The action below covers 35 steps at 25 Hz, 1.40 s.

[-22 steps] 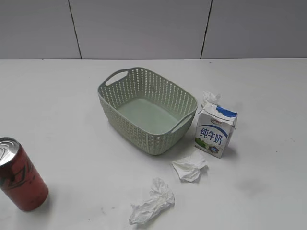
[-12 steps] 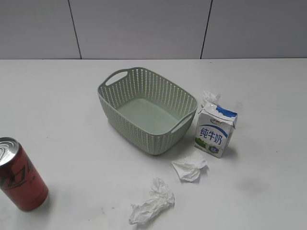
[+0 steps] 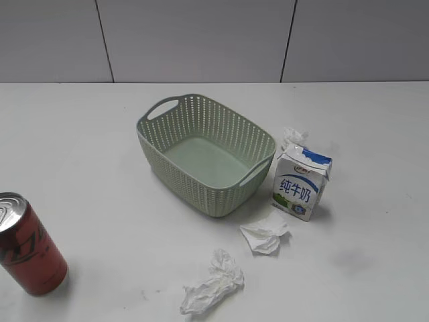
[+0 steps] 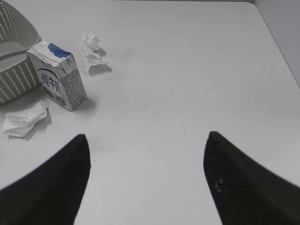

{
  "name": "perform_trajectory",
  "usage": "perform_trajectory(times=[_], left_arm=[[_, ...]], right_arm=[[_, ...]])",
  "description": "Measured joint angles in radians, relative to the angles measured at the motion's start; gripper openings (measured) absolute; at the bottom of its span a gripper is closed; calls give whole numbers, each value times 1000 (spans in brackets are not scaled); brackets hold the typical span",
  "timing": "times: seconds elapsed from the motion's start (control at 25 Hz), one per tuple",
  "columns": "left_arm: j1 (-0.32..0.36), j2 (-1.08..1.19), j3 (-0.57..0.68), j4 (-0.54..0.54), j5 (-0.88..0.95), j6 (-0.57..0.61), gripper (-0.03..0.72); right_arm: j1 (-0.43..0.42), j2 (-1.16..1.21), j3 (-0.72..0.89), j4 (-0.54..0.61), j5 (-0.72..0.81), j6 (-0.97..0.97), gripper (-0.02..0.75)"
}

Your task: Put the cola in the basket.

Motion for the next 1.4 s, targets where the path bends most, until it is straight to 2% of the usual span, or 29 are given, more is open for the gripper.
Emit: perform_trajectory(times=[0.16,0.32,0.48,0.6,0.72,0.84,0.96,1.4], left_arm=[[0,130,-31,-13,-8,0,532],[0,329,-85,-63,1,0,609],[-31,521,-157,-101,9,0,634],[-126,639,-205,-72,17,0,635],[-267,735,-246,-11,26,0,635],[-386,824,-283,6,48,0,634],[-449,927,-309,9,68,0,634],[-460,1229,-323,60,84,0,633]], right_arm=[[0,0,0,0,0,0,572],[0,0,0,0,0,0,572],[0,0,0,0,0,0,572],[0,0,0,0,0,0,572],[0,0,0,0,0,0,572],[0,0,0,0,0,0,572],[0,0,0,0,0,0,572],[0,0,0,0,0,0,572]])
